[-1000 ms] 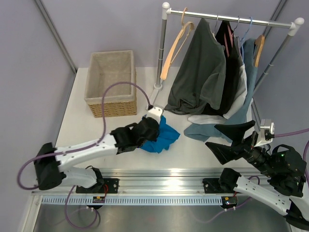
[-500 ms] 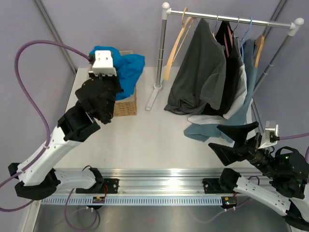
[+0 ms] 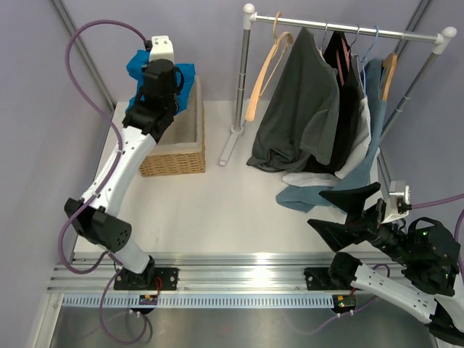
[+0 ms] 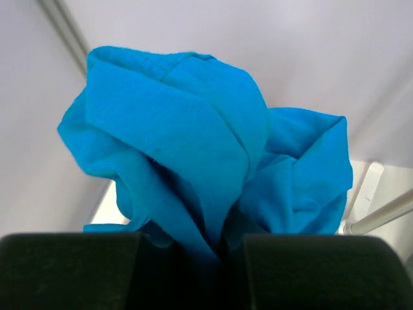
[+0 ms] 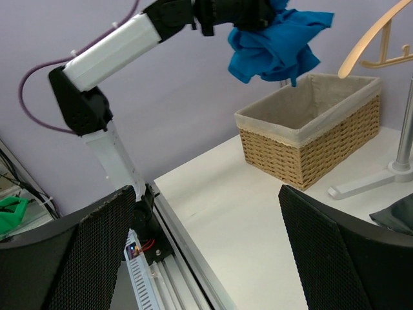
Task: Remove the t-shirt from the hanger
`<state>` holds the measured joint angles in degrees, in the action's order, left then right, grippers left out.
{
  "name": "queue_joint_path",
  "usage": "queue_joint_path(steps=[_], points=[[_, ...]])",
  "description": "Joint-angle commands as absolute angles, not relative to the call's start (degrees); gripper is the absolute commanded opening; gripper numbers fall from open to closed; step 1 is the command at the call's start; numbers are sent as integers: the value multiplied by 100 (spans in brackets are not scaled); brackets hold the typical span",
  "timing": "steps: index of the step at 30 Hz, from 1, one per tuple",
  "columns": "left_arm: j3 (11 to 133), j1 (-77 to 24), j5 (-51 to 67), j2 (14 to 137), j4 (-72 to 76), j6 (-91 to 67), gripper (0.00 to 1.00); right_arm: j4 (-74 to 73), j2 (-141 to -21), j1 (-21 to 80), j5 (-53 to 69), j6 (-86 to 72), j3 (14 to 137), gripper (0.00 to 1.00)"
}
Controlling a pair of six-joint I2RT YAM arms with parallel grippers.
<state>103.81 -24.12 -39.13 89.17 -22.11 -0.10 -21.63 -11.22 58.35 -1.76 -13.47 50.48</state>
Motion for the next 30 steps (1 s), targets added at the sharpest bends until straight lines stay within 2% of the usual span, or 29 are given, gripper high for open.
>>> queue_joint_path(steps=[1,6,10,13,14,15,17,23,30], points=[[10723,-2084,-3095,9385,-1653,-324,0,-2004,-1283,5827,176,-1397,5097,100],[10582,-1312,-2190,10360,-1573,-1264,0,-1995,-1143,5827,27,-1406,5028,99],[10521,-1029,-2555,10968,-1529,-1039,0,-2021,-1055,5818,105,-1433,5019,99],[10538,-906,-2095,11301,-1538,-801,0,-2048,-1037,5827,140,-1459,5018,99],[10529,-862,-1839,11346,-1547,-756,27,-2048,-1046,5827,141,-1468,5019,100],[10512,-861,-1646,11364,-1582,-721,48,-2048,-1046,5818,141,-1468,5019,100],[10477,-870,-1486,11268,-1626,-738,82,-2030,-1081,5818,114,-1450,5019,100],[10380,-1019,-1415,10164,-1986,-826,95,-2030,-1213,5827,-193,-1748,5018,99],[9644,-1774,-1249,8346,-2277,-1228,96,-2259,-1476,5818,-1465,-2320,5150,100]])
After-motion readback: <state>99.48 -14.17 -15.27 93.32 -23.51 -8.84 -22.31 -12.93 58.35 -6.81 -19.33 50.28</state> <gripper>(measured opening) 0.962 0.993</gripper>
